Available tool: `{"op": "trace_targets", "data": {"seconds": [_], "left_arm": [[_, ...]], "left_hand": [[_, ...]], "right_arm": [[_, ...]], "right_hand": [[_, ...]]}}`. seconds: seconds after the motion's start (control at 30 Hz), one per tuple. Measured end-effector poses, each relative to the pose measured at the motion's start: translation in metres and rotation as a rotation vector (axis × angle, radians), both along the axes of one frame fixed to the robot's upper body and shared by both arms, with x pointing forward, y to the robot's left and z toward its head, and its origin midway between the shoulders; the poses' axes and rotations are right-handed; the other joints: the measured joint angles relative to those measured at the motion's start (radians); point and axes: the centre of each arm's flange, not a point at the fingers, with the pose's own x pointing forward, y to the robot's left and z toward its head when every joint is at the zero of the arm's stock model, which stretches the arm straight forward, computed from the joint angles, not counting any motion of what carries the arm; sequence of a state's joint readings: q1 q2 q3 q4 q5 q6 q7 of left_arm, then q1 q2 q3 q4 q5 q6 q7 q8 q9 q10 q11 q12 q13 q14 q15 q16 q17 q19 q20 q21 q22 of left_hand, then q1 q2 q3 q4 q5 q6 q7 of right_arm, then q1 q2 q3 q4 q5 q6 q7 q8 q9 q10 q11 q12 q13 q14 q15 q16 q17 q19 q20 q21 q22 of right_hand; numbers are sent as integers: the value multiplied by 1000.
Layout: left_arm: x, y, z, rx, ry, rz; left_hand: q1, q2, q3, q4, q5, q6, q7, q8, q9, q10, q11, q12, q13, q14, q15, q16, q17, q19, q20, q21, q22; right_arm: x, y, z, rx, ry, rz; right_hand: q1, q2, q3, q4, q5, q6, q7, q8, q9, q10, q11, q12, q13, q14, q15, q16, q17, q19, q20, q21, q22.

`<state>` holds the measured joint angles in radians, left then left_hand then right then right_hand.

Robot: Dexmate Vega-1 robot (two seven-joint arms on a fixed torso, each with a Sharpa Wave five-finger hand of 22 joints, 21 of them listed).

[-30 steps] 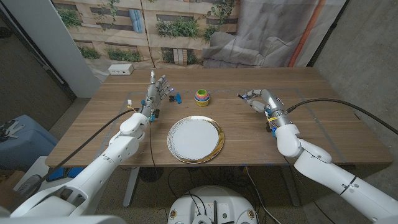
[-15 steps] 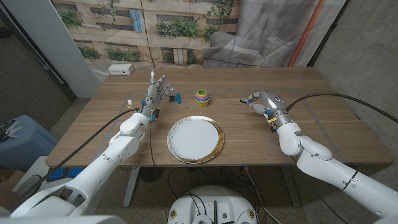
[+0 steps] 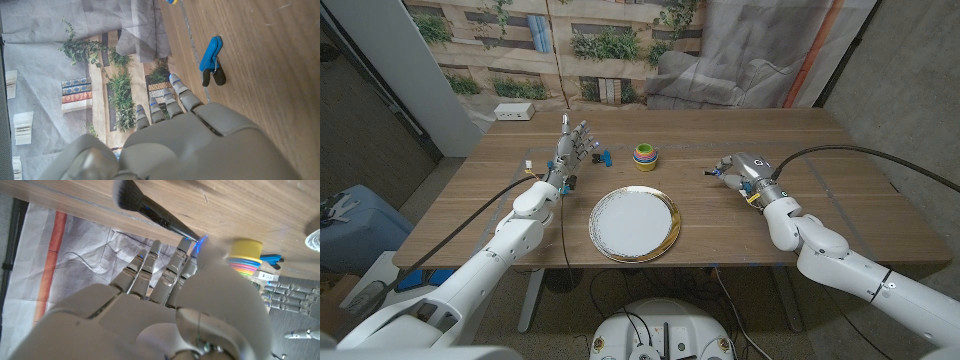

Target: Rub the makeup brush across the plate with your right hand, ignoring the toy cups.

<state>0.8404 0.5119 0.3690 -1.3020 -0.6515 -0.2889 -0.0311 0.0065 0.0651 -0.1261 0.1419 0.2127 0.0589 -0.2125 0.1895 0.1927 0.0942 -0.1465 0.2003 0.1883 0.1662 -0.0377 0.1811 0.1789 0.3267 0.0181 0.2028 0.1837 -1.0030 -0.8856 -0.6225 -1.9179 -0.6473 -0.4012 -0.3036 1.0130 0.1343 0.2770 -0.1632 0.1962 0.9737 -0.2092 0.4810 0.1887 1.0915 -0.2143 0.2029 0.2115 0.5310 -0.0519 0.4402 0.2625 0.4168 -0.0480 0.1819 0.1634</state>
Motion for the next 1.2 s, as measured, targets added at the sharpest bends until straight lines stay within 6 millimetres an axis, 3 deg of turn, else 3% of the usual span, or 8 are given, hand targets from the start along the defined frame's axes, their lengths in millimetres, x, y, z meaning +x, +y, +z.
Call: {"op": "trace_targets", "data": {"seconds": [0.93, 1.07, 1.13, 1.2], "left_arm": [[0, 0, 0, 0, 0, 0], [0, 0, 0, 0, 0, 0], [0, 0, 0, 0, 0, 0], [0, 0, 0, 0, 0, 0]], "left_hand": [[0, 0, 0, 0, 0, 0, 0, 0, 0, 0, 0, 0, 0, 0, 0, 0, 0, 0, 0, 0, 0], [0, 0, 0, 0, 0, 0, 0, 0, 0, 0, 0, 0, 0, 0, 0, 0, 0, 0, 0, 0, 0], [0, 0, 0, 0, 0, 0, 0, 0, 0, 0, 0, 0, 0, 0, 0, 0, 0, 0, 0, 0, 0], [0, 0, 0, 0, 0, 0, 0, 0, 0, 0, 0, 0, 0, 0, 0, 0, 0, 0, 0, 0, 0]], "right_arm": [[25, 17, -18, -113, 39, -97], [26, 26, -20, -128, 49, -114], [26, 26, -21, -133, 53, -124], [26, 29, -20, -141, 58, -138]], "right_hand": [[0, 0, 1, 1, 0, 4, 4, 3, 6, -4, -4, 0, 0, 7, 0, 0, 0, 0, 0, 0, 0], [-7, -21, 3, 3, 0, -14, -13, 3, 20, -33, -4, -7, 2, 7, 0, -8, 0, 0, 0, 0, 0], [-7, -21, 1, 1, 0, -41, -12, -8, 26, -55, -4, -12, 3, -6, 2, -15, -1, 0, 0, 0, 0], [-17, -49, -6, 0, -7, -73, -10, -21, 28, -84, -2, -18, 1, -25, 3, -27, -4, 0, 0, 0, 0]]}}
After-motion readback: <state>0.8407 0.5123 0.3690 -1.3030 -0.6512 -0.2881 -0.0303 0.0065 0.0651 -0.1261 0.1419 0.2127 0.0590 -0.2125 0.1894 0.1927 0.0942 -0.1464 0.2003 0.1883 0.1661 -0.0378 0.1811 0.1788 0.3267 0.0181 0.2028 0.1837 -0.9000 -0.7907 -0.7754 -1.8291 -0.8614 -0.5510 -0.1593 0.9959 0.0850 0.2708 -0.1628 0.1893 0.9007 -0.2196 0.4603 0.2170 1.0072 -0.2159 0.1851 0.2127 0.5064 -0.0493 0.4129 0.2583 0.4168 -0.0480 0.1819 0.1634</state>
